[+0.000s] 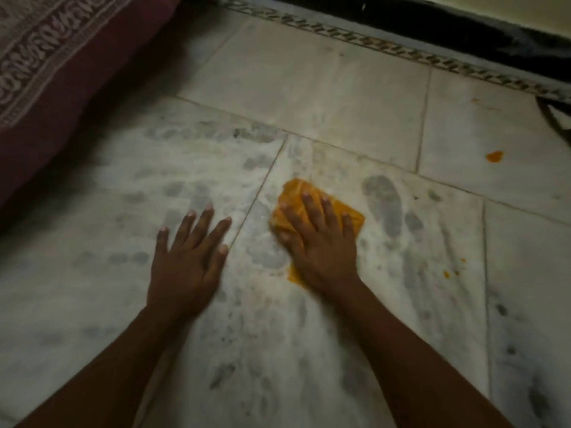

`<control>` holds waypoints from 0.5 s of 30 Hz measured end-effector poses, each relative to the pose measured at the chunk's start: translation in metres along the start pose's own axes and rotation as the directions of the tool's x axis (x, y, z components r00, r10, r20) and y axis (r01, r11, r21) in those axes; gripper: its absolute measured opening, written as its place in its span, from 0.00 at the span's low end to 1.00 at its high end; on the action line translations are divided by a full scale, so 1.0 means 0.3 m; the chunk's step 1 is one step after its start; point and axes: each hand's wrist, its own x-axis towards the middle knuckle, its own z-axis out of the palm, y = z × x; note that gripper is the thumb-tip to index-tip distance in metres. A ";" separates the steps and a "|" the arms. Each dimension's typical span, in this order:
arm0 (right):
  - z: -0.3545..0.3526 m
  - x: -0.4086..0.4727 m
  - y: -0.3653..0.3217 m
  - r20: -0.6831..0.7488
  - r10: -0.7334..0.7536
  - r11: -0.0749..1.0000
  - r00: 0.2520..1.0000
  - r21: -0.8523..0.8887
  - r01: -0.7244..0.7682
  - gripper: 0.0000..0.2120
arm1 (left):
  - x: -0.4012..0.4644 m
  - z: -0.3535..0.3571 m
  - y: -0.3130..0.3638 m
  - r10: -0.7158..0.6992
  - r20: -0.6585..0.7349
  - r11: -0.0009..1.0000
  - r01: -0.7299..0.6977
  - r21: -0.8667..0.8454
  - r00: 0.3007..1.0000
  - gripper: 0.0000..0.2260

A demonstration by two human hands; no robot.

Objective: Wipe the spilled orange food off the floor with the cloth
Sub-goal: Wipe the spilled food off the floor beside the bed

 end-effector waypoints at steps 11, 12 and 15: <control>0.049 0.111 -0.046 -0.056 0.273 0.962 0.961 -0.012 -0.274 0.27 | 0.020 0.000 0.007 0.009 0.019 0.999 -0.008 -0.044 1.000 0.25; 0.041 0.041 -0.092 -0.046 0.158 0.987 0.986 -0.028 -0.159 0.26 | 0.020 -0.002 0.006 0.009 0.015 0.999 -0.009 -0.038 1.000 0.25; -0.017 -0.208 -0.095 0.022 -0.072 0.997 0.997 -0.015 0.073 0.26 | 0.018 -0.014 0.017 0.007 0.002 0.999 -0.007 -0.043 1.000 0.25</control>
